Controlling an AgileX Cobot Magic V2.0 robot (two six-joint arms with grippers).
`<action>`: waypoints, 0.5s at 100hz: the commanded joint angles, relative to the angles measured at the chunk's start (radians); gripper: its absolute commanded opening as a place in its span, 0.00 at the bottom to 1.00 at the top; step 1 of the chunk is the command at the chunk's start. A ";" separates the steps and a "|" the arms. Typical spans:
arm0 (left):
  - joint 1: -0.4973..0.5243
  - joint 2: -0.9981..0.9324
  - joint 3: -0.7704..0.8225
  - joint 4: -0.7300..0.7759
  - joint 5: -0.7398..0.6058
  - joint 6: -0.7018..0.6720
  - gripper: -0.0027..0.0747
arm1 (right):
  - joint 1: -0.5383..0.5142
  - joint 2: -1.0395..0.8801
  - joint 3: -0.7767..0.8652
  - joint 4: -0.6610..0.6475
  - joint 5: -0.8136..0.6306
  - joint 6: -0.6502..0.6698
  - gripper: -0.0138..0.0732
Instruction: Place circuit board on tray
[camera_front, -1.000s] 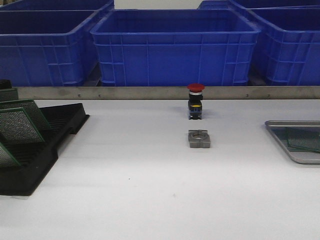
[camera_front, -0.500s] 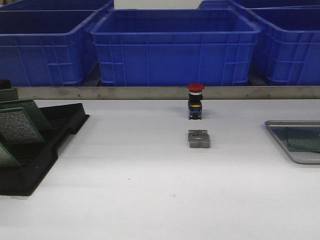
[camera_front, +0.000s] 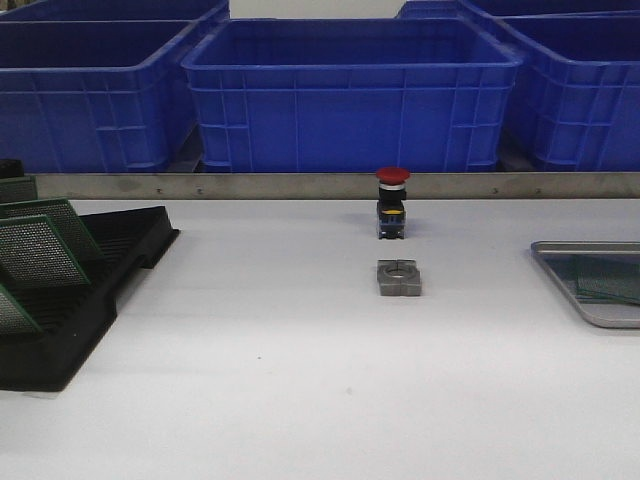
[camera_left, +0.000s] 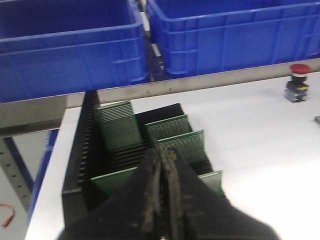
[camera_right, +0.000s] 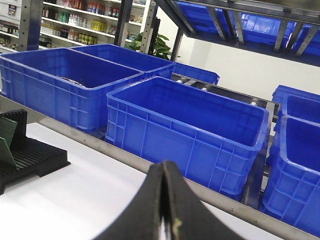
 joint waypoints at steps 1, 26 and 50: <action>0.051 -0.024 0.010 0.004 -0.104 -0.009 0.01 | 0.000 0.010 -0.024 0.042 -0.001 -0.007 0.09; 0.142 -0.207 0.149 0.007 -0.096 -0.121 0.01 | 0.000 0.010 -0.024 0.042 0.000 -0.007 0.09; 0.155 -0.229 0.146 0.031 0.017 -0.113 0.01 | 0.000 0.009 -0.024 0.043 0.002 -0.007 0.09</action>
